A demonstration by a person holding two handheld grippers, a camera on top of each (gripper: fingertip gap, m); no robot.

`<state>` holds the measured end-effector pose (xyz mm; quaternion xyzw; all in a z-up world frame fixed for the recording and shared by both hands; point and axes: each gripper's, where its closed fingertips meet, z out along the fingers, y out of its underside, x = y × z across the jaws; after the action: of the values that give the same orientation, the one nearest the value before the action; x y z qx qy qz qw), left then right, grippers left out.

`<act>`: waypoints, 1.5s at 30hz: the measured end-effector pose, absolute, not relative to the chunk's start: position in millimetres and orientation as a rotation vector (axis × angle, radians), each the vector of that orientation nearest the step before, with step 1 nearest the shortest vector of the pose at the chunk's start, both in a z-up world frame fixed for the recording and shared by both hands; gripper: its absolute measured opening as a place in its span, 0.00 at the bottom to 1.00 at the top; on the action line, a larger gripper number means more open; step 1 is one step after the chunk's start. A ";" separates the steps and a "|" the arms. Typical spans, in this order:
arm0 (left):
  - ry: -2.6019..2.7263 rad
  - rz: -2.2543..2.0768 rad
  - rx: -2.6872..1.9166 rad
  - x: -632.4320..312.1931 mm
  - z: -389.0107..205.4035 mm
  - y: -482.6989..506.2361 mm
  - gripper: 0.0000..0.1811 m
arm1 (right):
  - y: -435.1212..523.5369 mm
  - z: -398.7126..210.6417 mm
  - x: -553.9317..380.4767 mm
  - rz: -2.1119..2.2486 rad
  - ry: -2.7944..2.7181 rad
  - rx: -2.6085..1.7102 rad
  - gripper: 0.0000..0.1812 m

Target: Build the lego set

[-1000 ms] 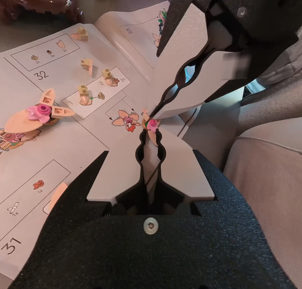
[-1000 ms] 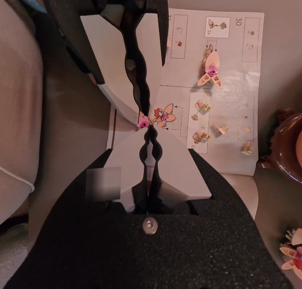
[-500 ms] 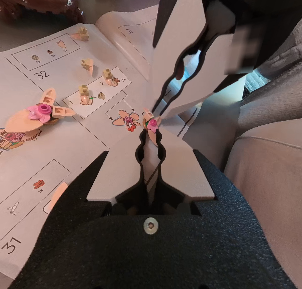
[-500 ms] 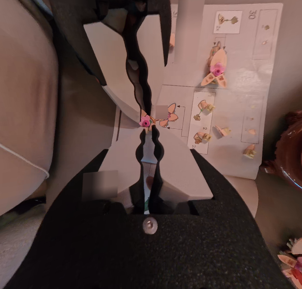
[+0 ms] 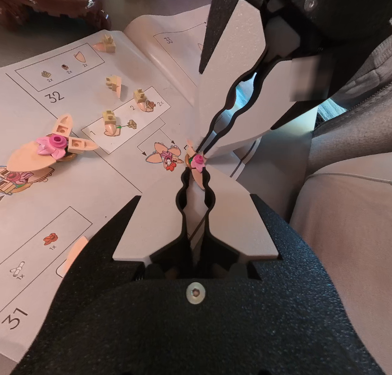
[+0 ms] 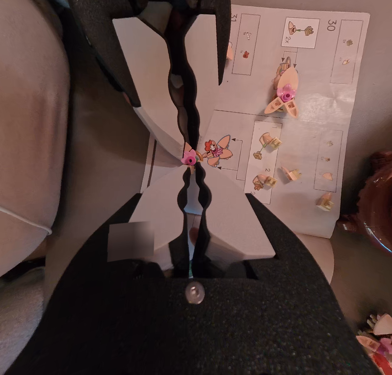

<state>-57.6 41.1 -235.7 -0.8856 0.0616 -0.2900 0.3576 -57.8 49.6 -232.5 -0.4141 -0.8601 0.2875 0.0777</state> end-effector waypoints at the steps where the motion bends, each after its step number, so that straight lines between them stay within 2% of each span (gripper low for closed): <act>1: 0.159 -0.749 -2.286 -57.7 -235.6 41.1 0.06 | 50.0 -232.5 -58.3 0.862 -2.576 -1.243 0.02; 45: 0.160 -0.715 -2.272 -59.8 -233.8 42.3 0.06 | 50.0 -235.2 -61.1 0.787 -2.650 -1.214 0.01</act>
<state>-59.8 42.3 -233.8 -0.8849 0.0625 -0.2783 0.3683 -61.1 50.0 -235.2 -0.4013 -0.8761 0.2603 0.0611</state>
